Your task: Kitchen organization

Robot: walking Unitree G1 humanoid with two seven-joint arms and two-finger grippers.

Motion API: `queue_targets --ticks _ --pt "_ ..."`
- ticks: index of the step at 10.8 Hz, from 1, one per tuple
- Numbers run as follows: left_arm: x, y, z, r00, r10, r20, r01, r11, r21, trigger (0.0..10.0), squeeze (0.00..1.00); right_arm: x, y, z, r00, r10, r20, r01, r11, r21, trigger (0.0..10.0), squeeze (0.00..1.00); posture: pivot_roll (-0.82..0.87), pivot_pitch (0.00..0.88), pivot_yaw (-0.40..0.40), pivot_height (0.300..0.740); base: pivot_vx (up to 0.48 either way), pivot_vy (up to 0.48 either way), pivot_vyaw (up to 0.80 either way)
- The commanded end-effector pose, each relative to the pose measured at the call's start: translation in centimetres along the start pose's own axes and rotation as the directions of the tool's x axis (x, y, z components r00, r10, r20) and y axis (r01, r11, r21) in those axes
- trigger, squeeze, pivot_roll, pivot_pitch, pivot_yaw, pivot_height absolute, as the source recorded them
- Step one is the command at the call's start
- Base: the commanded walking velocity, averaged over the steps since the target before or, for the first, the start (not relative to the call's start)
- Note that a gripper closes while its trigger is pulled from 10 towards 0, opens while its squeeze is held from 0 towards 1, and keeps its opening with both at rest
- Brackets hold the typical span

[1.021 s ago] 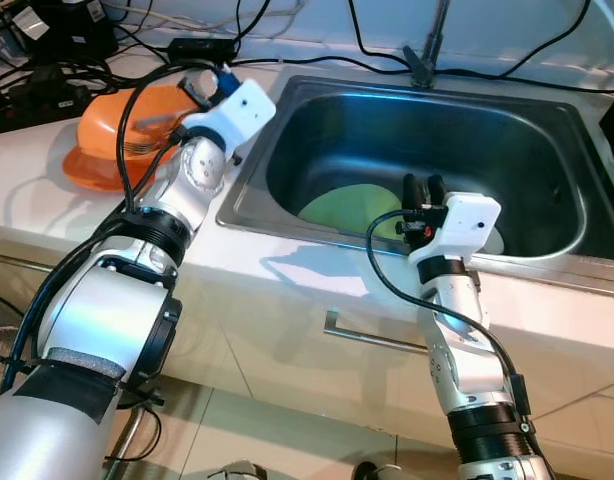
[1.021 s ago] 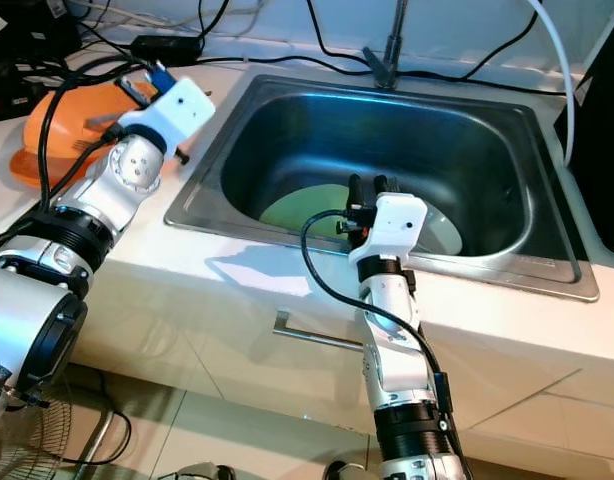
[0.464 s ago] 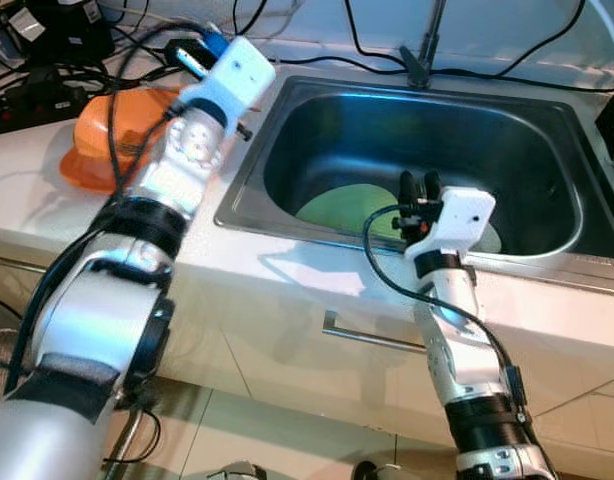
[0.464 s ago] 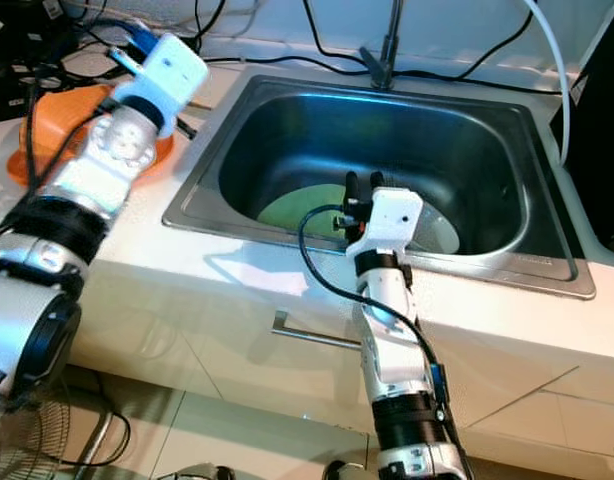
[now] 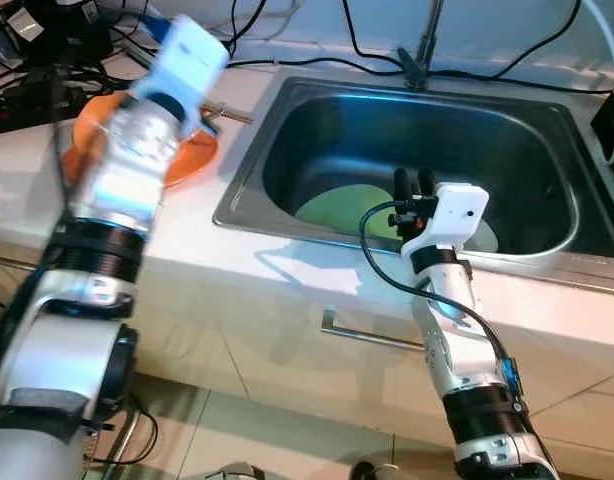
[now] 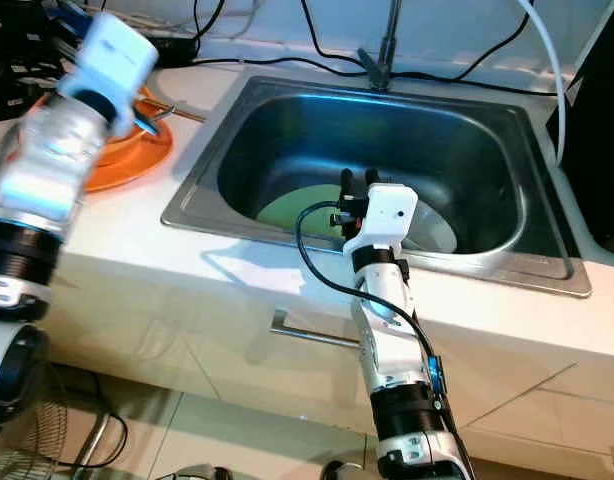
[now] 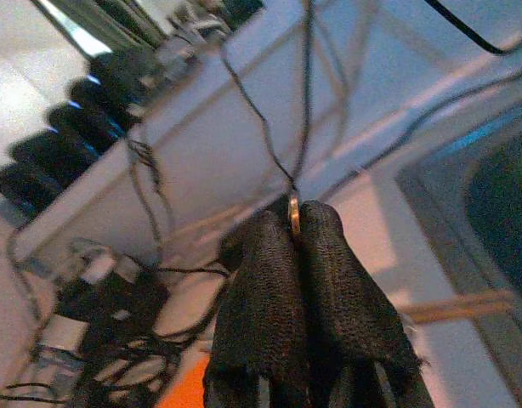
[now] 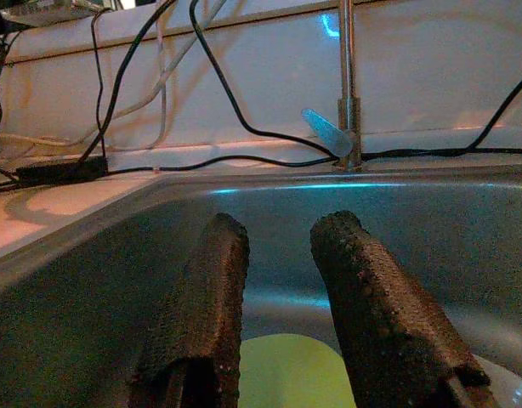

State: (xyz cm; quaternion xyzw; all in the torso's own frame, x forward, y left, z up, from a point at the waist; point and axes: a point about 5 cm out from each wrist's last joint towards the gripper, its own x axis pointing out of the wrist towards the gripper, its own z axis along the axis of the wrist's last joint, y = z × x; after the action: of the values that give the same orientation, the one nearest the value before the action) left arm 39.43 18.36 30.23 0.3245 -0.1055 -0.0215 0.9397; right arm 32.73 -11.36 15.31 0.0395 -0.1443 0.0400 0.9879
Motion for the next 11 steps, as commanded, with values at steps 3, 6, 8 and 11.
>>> queue_targets --ticks 3,6,8,11 --pt "-0.8 3.0 3.7 0.99 0.097 0.101 -0.103 0.993 0.056 10.0 0.0 0.6 0.1 -0.3 1.0 0.019 -0.008 -0.019 1.0 0.007 10.0 0.0 0.07 0.034 -0.006 0.74 0.0 0.0 0.0" --pt "-1.9 0.8 8.6 0.911 0.015 0.412 0.053 0.987 -0.153 10.0 0.0 1.1 0.1 0.0 0.999 0.032 0.004 -0.032 0.999 0.001 10.0 0.0 0.07 0.024 -0.01 0.74 0.0 0.0 0.0" --pt "-2.2 -2.7 9.3 0.863 -0.059 0.502 0.255 0.908 -0.331 10.0 0.0 1.3 0.0 0.2 0.999 0.036 0.018 -0.036 0.999 -0.003 10.0 0.09 0.05 0.017 0.002 0.74 0.0 0.0 0.0" --pt "-2.5 -7.6 8.7 0.822 -0.185 0.539 0.446 0.797 -0.406 10.0 0.0 1.5 -0.5 1.2 0.994 0.097 0.053 -0.096 0.995 -0.022 10.0 1.0 0.02 0.009 0.014 0.74 0.0 0.0 0.0"
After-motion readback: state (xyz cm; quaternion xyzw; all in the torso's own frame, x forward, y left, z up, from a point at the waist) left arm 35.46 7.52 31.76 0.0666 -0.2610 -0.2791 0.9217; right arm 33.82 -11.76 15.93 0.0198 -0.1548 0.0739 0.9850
